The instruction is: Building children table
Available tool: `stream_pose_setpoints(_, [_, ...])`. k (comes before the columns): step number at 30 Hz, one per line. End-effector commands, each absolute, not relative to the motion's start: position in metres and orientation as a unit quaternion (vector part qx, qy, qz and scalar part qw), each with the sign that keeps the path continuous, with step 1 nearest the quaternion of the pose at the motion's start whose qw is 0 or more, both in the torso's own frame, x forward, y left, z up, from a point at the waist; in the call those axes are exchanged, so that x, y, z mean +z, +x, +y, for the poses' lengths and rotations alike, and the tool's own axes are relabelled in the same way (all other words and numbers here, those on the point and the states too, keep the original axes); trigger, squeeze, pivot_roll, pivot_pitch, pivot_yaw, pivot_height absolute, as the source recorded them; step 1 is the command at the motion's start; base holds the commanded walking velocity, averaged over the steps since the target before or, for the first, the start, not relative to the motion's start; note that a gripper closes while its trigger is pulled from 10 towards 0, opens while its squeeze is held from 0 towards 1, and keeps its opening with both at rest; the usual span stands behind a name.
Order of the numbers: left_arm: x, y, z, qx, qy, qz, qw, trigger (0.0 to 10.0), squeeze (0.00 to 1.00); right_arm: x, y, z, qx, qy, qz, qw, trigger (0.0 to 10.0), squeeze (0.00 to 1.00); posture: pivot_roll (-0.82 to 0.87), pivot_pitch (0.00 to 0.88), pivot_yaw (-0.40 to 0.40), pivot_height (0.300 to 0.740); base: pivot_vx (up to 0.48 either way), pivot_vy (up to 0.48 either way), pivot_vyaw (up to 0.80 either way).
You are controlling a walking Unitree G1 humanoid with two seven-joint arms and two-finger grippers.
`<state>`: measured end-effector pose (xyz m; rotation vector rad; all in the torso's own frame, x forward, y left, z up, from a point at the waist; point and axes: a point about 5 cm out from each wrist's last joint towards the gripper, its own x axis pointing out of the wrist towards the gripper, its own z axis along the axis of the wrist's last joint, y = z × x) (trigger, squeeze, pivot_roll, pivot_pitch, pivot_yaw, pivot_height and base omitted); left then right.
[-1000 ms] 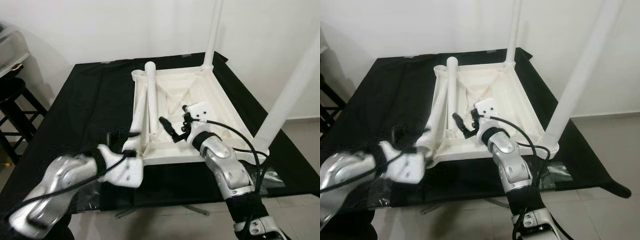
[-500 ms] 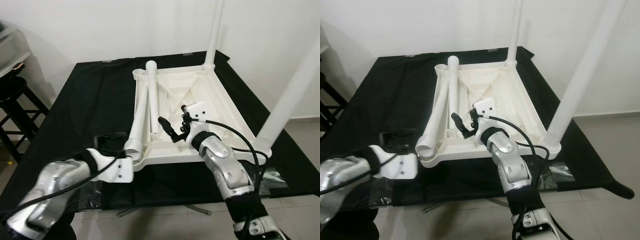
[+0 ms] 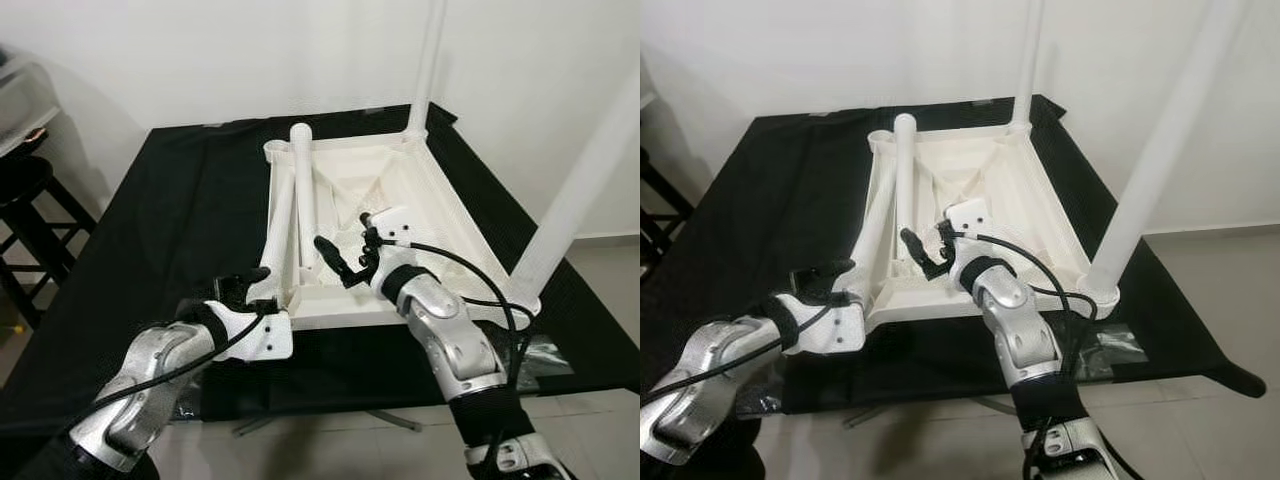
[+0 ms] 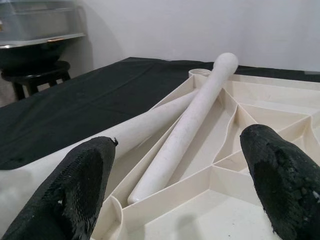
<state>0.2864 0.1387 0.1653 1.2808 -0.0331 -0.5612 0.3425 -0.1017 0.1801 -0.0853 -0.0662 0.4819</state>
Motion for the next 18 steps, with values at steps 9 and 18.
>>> stream_pose_setpoints(9, [0.160, 0.298, 0.136, -0.201, 0.584, 0.022, 0.786, 10.0, 0.00, 0.179, 0.342, -0.097, 0.244, -0.041, -0.030, 0.968, 10.0, 0.00, -0.01, 0.074, 0.051, 0.740, 0.000, 0.000, 0.00])
stream_pose_setpoints(18, [0.166, 0.283, 0.134, -0.285, 0.585, 0.038, 0.758, 10.0, 0.00, 0.178, 0.342, -0.098, 0.243, -0.039, -0.028, 0.969, 10.0, 0.00, -0.01, 0.079, 0.054, 0.740, 0.000, 0.000, 0.00])
